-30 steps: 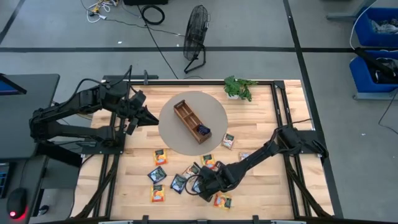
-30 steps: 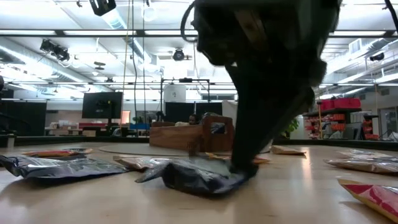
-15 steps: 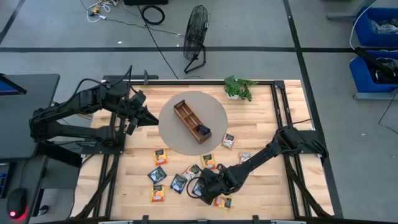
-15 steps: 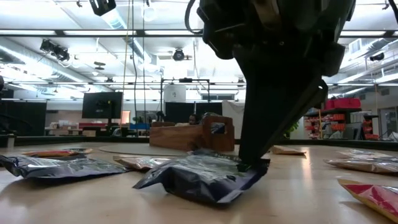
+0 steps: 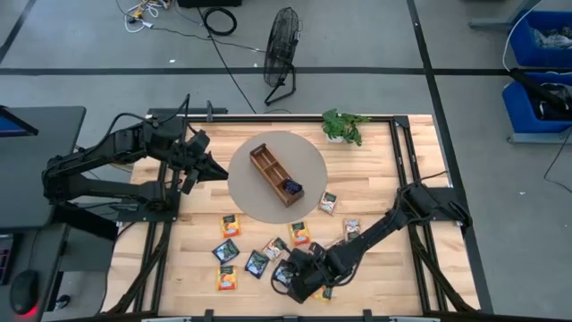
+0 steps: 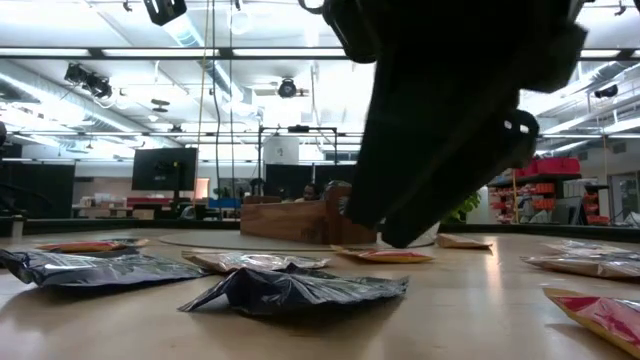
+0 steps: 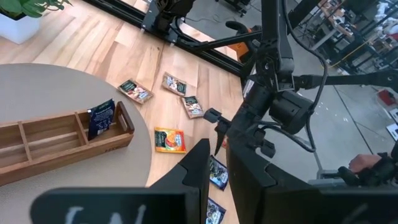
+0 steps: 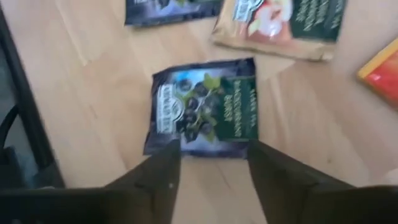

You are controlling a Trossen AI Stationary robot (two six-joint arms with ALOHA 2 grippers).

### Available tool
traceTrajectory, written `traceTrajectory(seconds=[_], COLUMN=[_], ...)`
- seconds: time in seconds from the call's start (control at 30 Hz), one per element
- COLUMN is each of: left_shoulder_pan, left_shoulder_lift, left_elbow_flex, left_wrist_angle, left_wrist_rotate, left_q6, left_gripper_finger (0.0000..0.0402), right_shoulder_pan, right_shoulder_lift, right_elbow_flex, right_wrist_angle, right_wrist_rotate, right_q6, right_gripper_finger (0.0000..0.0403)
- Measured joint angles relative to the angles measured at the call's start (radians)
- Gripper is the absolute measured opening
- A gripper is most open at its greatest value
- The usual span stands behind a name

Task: Pick & Place Tea
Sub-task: Put the purple tea bag into the right section of the wooden organizer

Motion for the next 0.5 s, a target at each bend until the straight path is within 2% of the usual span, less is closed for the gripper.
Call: traceTrajectory(seconds=[0.17,0.5], left_shoulder_pan=[0.0,0.0], left_shoulder_lift=[0.0,0.0], left_elbow_flex=[0.0,0.0], left_wrist_angle=[0.0,-0.001], left_wrist_rotate=[0.0,0.0], left_q6=[0.0,0.0], left_gripper_finger=[0.0058,0.0058], right_shoulder_pan=[0.0,-0.005], right_shoulder_lift=[0.018,0.08], right_elbow_flex=[0.001,0.006], right_wrist_angle=[0.003,0.018], right_wrist_rotate=[0.057,0.044], right_q6=[-0.015,-0.059], right_gripper_finger=[0.0239,0.0242])
